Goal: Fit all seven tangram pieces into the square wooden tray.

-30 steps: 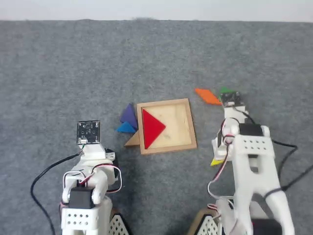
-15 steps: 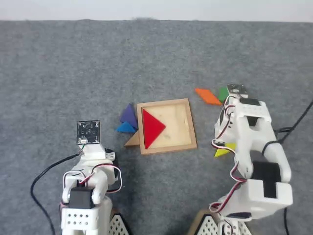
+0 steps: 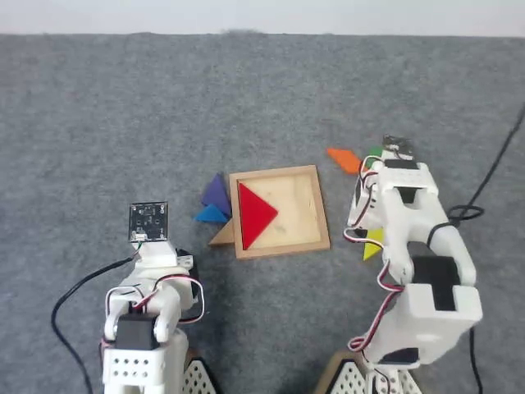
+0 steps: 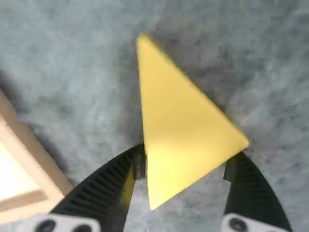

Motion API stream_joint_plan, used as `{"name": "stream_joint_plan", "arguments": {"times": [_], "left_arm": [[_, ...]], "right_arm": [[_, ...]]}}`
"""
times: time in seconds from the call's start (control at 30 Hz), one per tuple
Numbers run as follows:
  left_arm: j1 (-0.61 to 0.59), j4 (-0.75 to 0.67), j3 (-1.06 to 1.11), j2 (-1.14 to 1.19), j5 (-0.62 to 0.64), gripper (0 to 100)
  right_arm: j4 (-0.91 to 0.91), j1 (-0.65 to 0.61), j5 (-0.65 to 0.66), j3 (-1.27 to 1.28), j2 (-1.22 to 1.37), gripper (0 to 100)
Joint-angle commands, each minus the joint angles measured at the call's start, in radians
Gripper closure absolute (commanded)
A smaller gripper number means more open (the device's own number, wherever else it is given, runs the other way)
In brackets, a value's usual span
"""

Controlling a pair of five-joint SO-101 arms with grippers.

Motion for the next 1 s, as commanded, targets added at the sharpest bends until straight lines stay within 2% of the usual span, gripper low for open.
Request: {"name": "stream_joint_plan", "arguments": {"times": [0.0,0.07,0.27,0.97], "left_arm": [[-0.006,0.002,-0.012,-0.020,-0.009,99],[-0.006,0.002,-0.012,-0.020,-0.009,99],[-0.006,0.002,-0.012,-0.020,-0.009,99],[-0.006,0.002,-0.012,-0.020,-0.009,99]], "right_arm": [[-0.022,-0.027,-0.025,-0.046,-0.002,72.9],[-0.022,-0.048,-0.015,-0.046,-0.001,73.7],[-0.062,-0.062,0.051,-0.040,-0.001,86.5],[-0.070,-0.067,0.086,-0.006,-0.010,84.3]]}}
